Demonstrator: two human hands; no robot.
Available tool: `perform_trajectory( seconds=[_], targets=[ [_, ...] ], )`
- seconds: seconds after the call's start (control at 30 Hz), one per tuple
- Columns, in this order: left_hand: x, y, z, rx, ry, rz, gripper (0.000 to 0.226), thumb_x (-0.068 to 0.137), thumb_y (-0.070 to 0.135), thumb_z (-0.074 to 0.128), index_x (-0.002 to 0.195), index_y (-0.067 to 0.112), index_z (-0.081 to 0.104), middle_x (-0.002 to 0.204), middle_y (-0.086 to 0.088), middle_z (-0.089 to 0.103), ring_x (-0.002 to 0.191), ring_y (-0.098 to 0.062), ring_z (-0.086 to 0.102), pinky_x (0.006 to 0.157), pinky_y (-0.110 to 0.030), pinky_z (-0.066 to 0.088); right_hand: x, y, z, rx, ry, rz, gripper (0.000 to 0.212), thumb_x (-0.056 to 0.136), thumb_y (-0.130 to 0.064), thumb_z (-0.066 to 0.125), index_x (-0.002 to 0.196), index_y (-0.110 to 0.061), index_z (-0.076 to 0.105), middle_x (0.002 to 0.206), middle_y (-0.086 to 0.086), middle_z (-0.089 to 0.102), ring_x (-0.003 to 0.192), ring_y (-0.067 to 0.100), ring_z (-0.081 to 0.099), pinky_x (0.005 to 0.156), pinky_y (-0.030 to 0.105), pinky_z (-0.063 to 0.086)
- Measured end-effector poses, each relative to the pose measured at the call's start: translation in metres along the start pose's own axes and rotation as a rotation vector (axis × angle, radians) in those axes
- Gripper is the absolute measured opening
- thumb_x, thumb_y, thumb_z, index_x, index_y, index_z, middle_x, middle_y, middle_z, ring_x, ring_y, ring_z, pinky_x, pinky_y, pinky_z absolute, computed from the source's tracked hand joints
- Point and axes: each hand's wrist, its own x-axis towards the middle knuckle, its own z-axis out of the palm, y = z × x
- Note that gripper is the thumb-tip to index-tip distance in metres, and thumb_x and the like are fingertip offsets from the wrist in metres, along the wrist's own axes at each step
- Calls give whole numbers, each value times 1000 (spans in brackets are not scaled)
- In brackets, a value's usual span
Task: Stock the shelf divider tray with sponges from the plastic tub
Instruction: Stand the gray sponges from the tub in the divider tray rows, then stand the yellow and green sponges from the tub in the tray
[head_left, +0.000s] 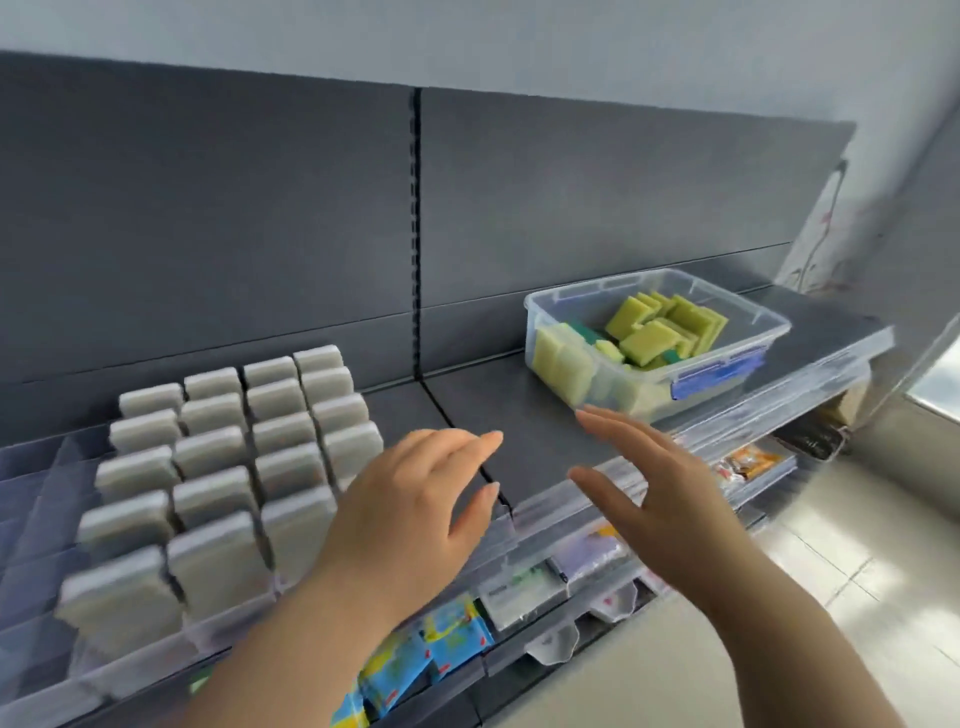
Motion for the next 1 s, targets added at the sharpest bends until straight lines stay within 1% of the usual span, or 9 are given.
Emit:
perform_trajectory(
  seconds=[0.1, 0.17, 0.3, 0.37, 0.57, 0.67, 0.83, 0.9, 1.0],
  targets=[
    [16, 51, 55, -2, -95, 59, 35, 81, 31, 63, 112, 16, 68, 98, 5, 68, 88, -18, 64, 69, -27, 54, -35, 61, -29, -22, -16, 101, 49, 82, -39, 61, 130, -35, 48, 127, -24, 43, 116, -5, 42, 95, 5, 26],
    [19, 82, 91, -24, -162, 82, 39, 71, 25, 77, 108, 16, 69, 95, 5, 69, 85, -18, 66, 68, -27, 54, -60, 100, -45, -24, -20, 164, 48, 83, -39, 62, 128, -37, 48, 122, -26, 43, 110, -8, 43, 90, 0, 25],
    [21, 130, 145, -50, -260, 111, 44, 64, 27, 82, 105, 20, 70, 92, 8, 69, 81, -14, 66, 65, -22, 53, -103, 161, -66, -13, -27, 281, 44, 84, -40, 61, 121, -52, 41, 114, -31, 43, 100, -6, 46, 89, 15, 37],
    [23, 146, 163, -54, -302, 127, 46, 63, 28, 83, 107, 22, 69, 91, 9, 69, 80, -11, 66, 63, -21, 53, -117, 181, -70, -6, -56, 330, 44, 84, -43, 59, 117, -59, 35, 109, -38, 37, 94, -12, 42, 86, 15, 37],
    [39, 167, 207, -70, -373, 141, 42, 67, 28, 80, 107, 21, 69, 93, 9, 69, 83, -10, 66, 63, -20, 53, -127, 234, -72, 4, -79, 441, 47, 85, -42, 59, 130, -42, 44, 114, -30, 41, 103, -8, 42, 95, 18, 38],
    [57, 165, 226, -110, -358, 143, 43, 66, 23, 81, 107, 18, 69, 93, 7, 69, 82, -12, 66, 63, -21, 53, -116, 255, -66, -10, -105, 428, 46, 86, -42, 58, 130, -41, 43, 117, -31, 40, 105, -12, 38, 92, 8, 29],
    [120, 159, 249, -171, -221, 151, 36, 82, 30, 48, 109, 17, 68, 95, 6, 68, 84, -14, 64, 66, -23, 52, -64, 294, -73, -1, -154, 407, 49, 87, -43, 56, 131, -48, 36, 126, -30, 38, 112, -10, 36, 99, 14, 30],
    [155, 153, 254, -188, -164, 158, 40, 84, 31, 44, 114, 16, 65, 99, 4, 67, 89, -15, 63, 71, -26, 53, -30, 308, -86, 2, -147, 389, 49, 86, -42, 57, 130, -50, 35, 128, -28, 39, 116, -7, 37, 101, 18, 32],
    [209, 143, 259, -200, -87, 153, 41, 87, 31, 44, 119, 14, 62, 106, 1, 66, 98, -14, 61, 79, -28, 53, 22, 326, -114, -37, -110, 336, 48, 85, -45, 55, 123, -57, 29, 124, -32, 35, 114, -10, 34, 95, 10, 30]
  ],
)
